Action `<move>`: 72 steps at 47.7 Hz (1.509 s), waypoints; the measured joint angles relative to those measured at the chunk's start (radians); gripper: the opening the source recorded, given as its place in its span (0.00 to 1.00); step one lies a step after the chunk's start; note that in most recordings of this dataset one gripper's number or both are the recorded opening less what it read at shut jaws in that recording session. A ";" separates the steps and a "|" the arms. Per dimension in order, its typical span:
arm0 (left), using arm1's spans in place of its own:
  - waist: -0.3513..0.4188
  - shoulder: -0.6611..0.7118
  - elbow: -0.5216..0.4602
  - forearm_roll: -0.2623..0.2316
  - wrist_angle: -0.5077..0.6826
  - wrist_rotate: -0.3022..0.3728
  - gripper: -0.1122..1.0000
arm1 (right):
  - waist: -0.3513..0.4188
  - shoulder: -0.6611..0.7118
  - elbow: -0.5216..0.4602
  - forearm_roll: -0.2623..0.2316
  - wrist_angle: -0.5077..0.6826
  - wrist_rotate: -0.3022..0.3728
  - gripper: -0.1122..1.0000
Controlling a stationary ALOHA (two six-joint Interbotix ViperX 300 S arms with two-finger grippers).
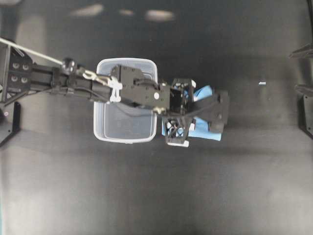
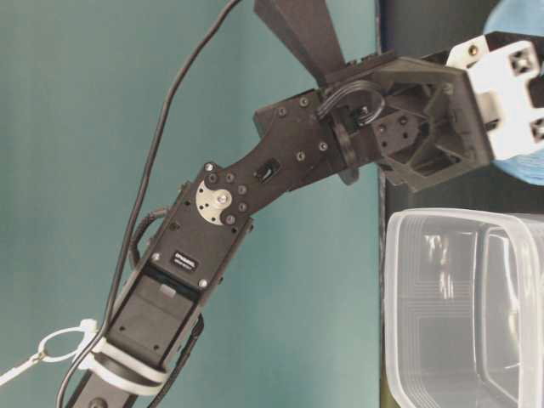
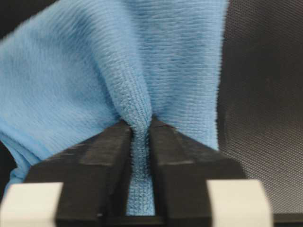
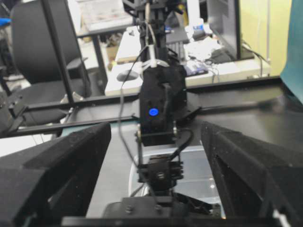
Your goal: Place the blue towel into the container with the left arm.
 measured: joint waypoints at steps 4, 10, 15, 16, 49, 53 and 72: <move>0.002 -0.006 0.002 0.000 -0.003 -0.005 0.16 | 0.000 0.000 0.000 0.002 0.000 0.000 0.77; 0.003 -0.023 -0.005 0.002 0.000 0.002 0.16 | 0.000 0.000 0.006 0.002 0.000 0.000 0.77; 0.006 -0.061 -0.017 0.002 0.018 0.003 0.16 | 0.000 0.000 0.009 0.002 0.002 0.002 0.77; 0.006 -0.071 -0.021 0.002 0.023 0.003 0.16 | 0.000 0.000 0.011 0.002 0.002 0.000 0.77; 0.072 -0.606 0.169 0.002 0.353 0.006 0.16 | 0.000 0.000 0.017 0.002 0.002 0.000 0.77; 0.074 -0.641 0.236 0.002 0.331 0.008 0.16 | 0.002 0.000 0.018 0.000 0.002 0.000 0.77; 0.077 -0.724 0.446 0.002 0.140 0.006 0.16 | 0.002 0.000 0.023 0.002 0.000 0.002 0.77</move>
